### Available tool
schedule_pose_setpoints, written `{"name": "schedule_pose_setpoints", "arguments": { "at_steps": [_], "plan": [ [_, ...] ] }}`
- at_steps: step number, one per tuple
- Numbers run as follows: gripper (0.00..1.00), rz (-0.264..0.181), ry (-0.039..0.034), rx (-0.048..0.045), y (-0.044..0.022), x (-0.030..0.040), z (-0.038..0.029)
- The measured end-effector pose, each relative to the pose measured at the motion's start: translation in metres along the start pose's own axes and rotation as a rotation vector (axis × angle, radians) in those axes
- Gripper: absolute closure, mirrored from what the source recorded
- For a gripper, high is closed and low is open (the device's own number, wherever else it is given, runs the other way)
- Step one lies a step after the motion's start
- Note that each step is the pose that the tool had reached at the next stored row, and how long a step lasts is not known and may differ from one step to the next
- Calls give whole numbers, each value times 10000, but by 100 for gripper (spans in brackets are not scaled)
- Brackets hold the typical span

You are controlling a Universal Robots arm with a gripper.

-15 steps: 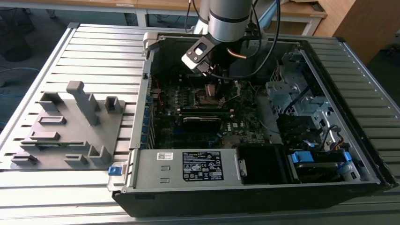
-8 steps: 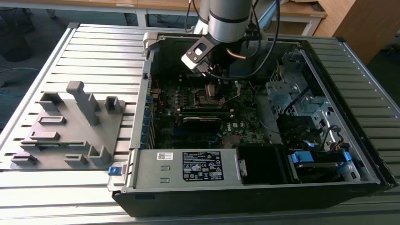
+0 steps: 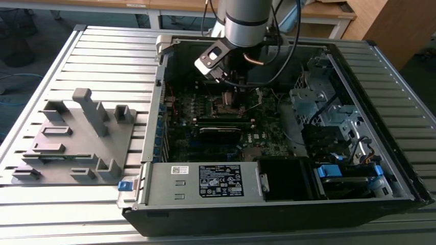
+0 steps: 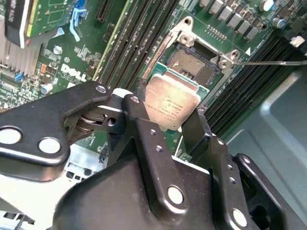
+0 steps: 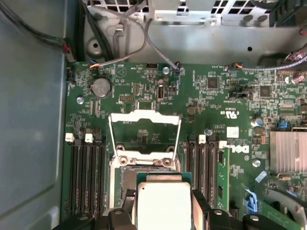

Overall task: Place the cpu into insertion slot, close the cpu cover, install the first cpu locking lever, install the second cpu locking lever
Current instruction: 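Place the cpu into insertion slot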

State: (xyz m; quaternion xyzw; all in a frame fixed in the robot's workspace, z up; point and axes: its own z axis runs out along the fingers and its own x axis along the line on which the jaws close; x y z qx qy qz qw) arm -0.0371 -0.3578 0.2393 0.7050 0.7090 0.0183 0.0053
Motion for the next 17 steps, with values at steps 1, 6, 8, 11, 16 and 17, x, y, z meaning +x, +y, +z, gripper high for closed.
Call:
{"name": "schedule_pose_setpoints", "arguments": {
  "at_steps": [1,6,8,11,16,17],
  "plan": [
    [46,0,-1,0,-7,8,6],
    [46,0,0,0,-23,71,54],
    [46,0,0,0,-26,104,77],
    [46,0,3,-1,-31,135,117],
    [46,3,-1,1,-41,150,199],
    [46,3,0,0,-45,152,209]
  ]
}}
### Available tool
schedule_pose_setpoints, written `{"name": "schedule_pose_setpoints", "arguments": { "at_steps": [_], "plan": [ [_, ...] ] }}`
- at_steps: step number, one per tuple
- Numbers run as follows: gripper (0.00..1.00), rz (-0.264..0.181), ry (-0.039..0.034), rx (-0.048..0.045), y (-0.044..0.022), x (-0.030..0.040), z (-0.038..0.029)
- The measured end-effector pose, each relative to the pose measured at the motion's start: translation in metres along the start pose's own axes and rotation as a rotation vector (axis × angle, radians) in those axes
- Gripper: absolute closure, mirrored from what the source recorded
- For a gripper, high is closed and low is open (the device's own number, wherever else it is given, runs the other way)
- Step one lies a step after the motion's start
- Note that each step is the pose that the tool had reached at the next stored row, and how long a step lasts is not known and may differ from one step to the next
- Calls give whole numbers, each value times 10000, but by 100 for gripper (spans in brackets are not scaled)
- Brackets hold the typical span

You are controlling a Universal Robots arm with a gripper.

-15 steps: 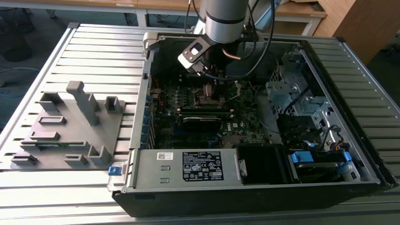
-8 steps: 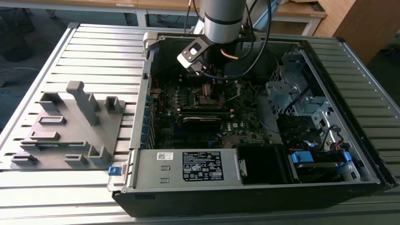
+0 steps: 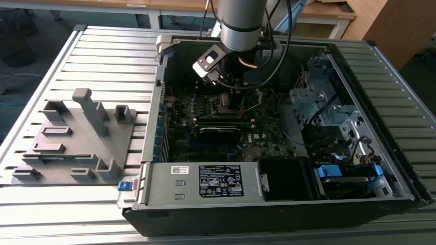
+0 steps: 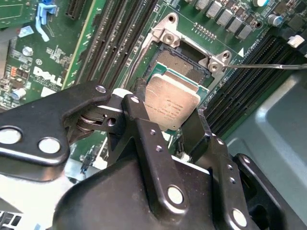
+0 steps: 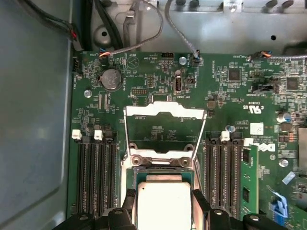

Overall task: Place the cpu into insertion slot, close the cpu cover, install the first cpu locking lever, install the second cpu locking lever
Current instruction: 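Place the cpu into insertion slot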

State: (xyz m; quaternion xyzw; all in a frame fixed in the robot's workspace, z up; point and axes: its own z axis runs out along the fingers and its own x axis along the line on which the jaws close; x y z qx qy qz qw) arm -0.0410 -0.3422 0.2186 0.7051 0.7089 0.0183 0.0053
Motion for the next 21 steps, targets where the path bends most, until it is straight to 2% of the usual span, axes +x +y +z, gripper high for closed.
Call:
{"name": "schedule_pose_setpoints", "arguments": {
  "at_steps": [4,8,17,21],
  "plan": [
    [46,0,0,0,-20,0,26],
    [46,0,0,-8,-23,-1,84],
    [46,-3,-98,-20,-43,-1,132],
    [46,-5,-103,-21,-53,0,147]
  ]
}}
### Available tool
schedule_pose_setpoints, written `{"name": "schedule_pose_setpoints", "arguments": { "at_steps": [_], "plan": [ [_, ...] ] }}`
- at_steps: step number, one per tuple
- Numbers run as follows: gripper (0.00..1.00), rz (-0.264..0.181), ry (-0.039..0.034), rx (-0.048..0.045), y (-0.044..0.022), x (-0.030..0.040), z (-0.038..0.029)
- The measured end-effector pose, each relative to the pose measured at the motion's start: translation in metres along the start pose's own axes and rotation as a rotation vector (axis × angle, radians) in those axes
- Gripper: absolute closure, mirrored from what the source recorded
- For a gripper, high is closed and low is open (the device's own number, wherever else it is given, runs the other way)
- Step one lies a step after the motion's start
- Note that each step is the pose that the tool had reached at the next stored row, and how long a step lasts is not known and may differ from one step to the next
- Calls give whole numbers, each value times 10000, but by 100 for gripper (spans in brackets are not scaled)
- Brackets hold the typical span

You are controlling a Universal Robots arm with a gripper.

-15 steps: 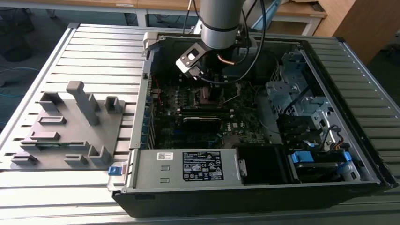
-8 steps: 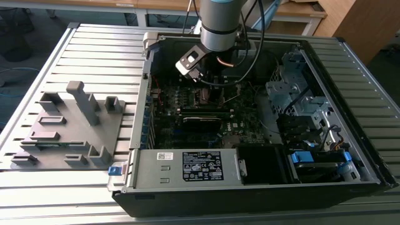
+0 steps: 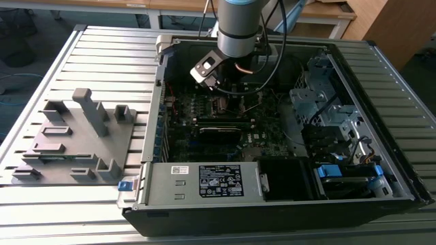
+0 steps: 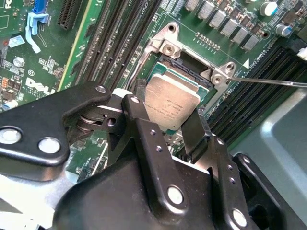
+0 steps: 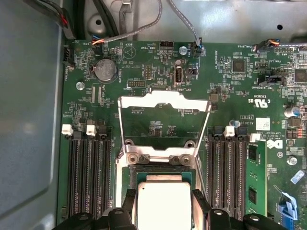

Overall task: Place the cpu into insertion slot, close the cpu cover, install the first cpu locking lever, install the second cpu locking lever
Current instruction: 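Place the cpu into insertion slot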

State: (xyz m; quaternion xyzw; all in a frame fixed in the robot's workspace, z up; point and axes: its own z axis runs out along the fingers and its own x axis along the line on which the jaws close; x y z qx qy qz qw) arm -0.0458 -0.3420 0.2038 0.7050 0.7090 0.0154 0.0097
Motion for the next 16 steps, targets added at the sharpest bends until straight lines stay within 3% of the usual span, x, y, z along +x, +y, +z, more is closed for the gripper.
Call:
{"name": "schedule_pose_setpoints", "arguments": {
  "at_steps": [16],
  "plan": [
    [46,14,-2,0,-6,1,41]
  ]
}}
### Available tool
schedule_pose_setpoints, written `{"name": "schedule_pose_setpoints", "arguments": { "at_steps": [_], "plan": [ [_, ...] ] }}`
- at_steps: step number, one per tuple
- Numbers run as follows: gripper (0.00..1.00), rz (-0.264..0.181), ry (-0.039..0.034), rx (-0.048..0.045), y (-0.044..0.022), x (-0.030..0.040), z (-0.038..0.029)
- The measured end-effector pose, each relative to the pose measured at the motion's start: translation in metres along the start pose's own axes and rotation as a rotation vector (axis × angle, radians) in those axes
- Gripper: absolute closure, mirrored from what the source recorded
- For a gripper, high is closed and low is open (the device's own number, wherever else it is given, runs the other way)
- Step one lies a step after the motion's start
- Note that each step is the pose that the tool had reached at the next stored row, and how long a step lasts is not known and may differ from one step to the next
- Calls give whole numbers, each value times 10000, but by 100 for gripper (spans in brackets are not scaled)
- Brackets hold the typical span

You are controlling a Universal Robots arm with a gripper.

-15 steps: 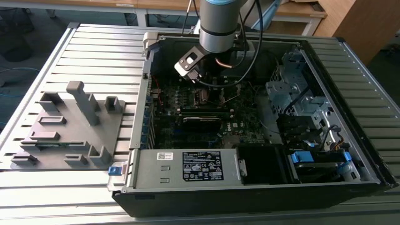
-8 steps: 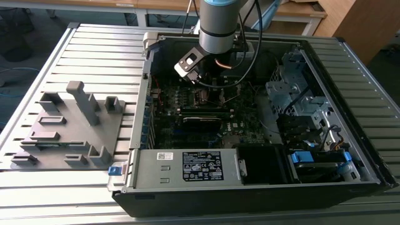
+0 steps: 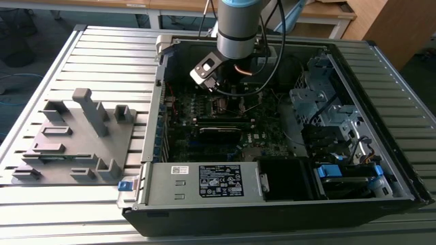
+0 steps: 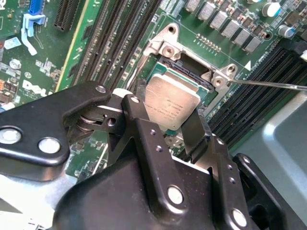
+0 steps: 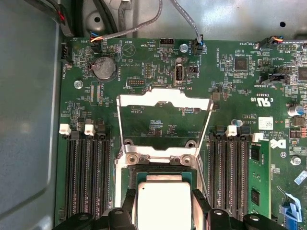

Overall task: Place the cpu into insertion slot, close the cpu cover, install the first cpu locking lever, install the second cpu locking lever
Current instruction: 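Place the cpu into insertion slot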

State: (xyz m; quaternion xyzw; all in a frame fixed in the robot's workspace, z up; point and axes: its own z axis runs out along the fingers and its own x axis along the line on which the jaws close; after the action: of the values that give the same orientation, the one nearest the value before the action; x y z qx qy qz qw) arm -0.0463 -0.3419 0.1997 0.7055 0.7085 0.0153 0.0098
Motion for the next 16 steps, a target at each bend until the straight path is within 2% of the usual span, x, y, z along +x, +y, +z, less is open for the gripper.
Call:
{"name": "schedule_pose_setpoints", "arguments": {
  "at_steps": [16],
  "plan": [
    [46,-1,-3,2,-9,43,51]
  ]
}}
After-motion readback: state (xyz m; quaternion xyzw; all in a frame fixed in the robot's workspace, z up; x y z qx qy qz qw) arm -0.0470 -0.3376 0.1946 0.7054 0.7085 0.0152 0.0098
